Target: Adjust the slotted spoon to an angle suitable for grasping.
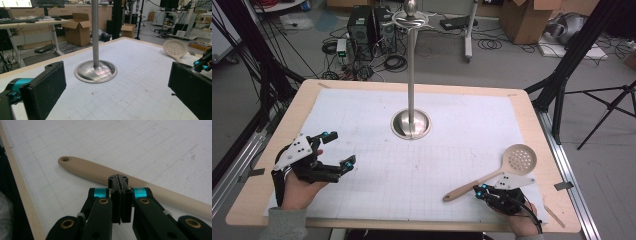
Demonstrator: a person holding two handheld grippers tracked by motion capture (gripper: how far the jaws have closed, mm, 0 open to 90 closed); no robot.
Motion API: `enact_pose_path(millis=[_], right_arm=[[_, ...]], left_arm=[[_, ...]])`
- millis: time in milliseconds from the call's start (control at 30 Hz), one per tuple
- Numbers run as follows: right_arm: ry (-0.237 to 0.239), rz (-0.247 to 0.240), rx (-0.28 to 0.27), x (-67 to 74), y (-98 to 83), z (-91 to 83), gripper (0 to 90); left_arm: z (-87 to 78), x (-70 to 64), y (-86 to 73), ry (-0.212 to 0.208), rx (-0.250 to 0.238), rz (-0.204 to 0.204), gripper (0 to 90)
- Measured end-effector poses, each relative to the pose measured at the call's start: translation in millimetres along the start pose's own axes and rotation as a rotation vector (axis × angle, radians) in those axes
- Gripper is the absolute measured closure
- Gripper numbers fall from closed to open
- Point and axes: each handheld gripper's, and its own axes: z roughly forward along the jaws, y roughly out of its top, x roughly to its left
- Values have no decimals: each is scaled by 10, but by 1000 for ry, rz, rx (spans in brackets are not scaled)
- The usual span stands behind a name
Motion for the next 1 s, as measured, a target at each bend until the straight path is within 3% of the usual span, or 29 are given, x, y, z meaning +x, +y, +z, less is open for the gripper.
enact_pose_path(millis=[300, 467, 833, 1000], right_arm=[[29, -36, 38, 81, 12, 169, 900], [32, 0, 41, 59, 46, 219, 900], [28, 14, 45, -44, 188, 399, 900], [-2, 20, 54, -86, 280, 511, 900]], left_arm=[[-14, -3, -3, -1, 5, 0, 19], [-27, -14, -9, 2, 9, 2, 19], [-137, -7, -24, 27, 15, 1, 19], [-164, -2, -32, 33, 15, -1, 19]])
